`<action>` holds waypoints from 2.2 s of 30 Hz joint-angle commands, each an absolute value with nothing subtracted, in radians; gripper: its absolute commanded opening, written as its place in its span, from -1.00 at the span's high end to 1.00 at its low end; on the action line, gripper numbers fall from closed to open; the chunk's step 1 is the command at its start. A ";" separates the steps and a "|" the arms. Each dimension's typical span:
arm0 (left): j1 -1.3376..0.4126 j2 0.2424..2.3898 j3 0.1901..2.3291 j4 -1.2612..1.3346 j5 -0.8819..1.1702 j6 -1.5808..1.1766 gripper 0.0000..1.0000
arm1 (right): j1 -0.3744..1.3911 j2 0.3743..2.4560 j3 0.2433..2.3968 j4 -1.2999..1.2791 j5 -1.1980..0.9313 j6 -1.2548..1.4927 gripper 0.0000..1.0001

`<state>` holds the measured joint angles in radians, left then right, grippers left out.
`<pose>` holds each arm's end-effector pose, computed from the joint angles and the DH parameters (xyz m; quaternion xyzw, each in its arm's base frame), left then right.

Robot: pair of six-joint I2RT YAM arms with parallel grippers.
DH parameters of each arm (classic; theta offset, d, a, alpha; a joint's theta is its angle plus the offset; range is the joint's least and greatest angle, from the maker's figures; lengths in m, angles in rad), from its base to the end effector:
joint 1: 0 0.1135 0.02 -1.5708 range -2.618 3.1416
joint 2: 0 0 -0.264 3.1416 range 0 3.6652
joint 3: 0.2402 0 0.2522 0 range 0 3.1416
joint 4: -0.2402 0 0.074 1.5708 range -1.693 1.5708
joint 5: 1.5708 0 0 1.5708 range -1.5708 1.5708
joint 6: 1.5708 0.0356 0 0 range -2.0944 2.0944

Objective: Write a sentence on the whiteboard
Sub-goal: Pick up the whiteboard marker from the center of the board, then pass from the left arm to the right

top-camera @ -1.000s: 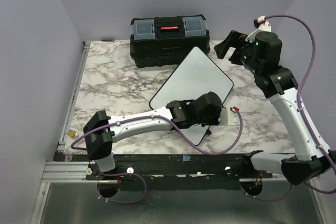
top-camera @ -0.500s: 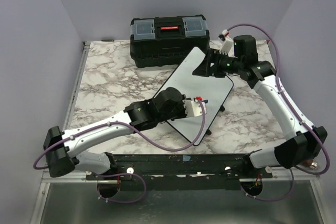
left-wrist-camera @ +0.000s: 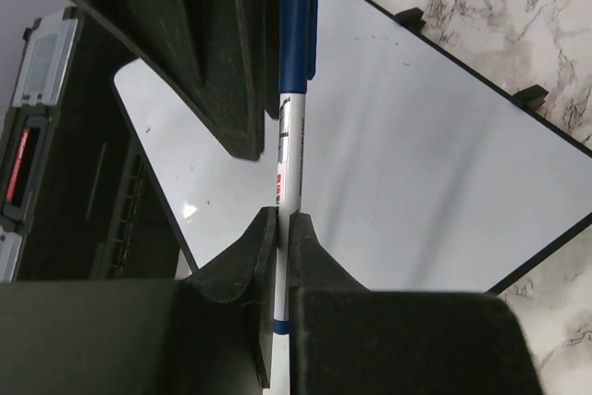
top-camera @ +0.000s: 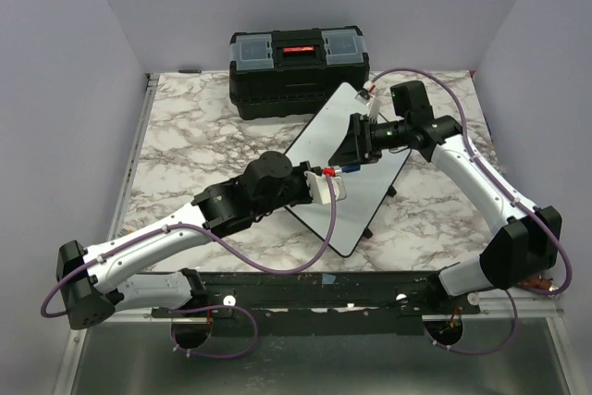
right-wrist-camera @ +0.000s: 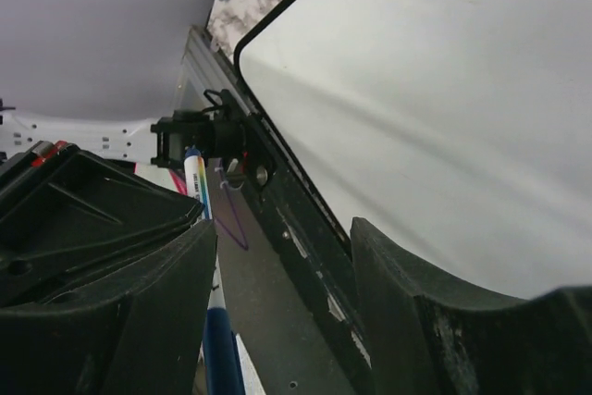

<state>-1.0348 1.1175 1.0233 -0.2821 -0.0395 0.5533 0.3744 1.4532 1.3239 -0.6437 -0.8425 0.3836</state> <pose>0.1318 -0.2192 0.3473 0.5818 0.5874 -0.1182 0.5499 0.2784 0.1380 0.3354 -0.1549 0.8417 0.4812 0.1899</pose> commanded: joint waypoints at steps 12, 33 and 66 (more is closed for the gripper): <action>-1.001 1.099 0.973 -0.093 0.113 0.772 1.00 | 0.418 1.425 1.253 -0.543 -1.033 0.438 -0.10; -0.930 0.998 0.838 -0.022 0.290 1.019 1.00 | 0.444 1.385 1.203 -0.490 -1.086 0.473 -0.08; -0.891 1.009 0.831 0.170 0.298 0.995 -0.37 | 0.508 1.387 1.196 -0.465 -0.884 0.490 0.99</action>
